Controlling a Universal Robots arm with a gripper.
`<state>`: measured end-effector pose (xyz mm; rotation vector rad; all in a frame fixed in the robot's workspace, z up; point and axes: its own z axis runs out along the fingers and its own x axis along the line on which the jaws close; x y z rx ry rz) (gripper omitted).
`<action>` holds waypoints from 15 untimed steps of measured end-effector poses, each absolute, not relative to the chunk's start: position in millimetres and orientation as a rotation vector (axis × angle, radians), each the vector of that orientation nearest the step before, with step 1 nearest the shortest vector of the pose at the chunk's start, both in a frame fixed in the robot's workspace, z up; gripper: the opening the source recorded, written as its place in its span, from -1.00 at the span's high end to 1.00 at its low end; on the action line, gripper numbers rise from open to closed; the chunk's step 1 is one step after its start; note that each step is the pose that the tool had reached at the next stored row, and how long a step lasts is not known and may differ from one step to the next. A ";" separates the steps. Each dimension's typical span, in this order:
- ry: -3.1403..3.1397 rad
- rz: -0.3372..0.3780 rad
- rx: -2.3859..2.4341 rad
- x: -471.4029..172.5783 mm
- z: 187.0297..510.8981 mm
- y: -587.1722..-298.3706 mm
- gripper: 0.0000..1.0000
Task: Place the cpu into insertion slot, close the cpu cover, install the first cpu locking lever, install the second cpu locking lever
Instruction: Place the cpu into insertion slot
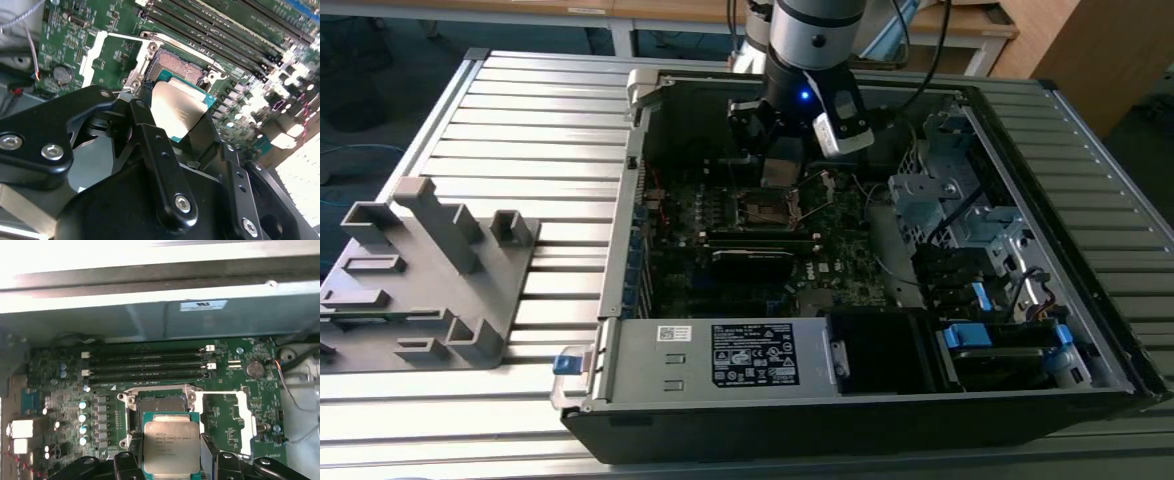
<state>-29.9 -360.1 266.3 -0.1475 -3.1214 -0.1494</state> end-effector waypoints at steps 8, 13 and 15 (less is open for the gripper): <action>-3.109 -0.151 -0.377 -29.9 264.4 -360.1 -0.08; -3.107 -0.151 -0.401 -29.9 264.3 -360.1 -0.08; -3.107 -0.151 -0.401 -29.9 264.3 -360.1 -0.08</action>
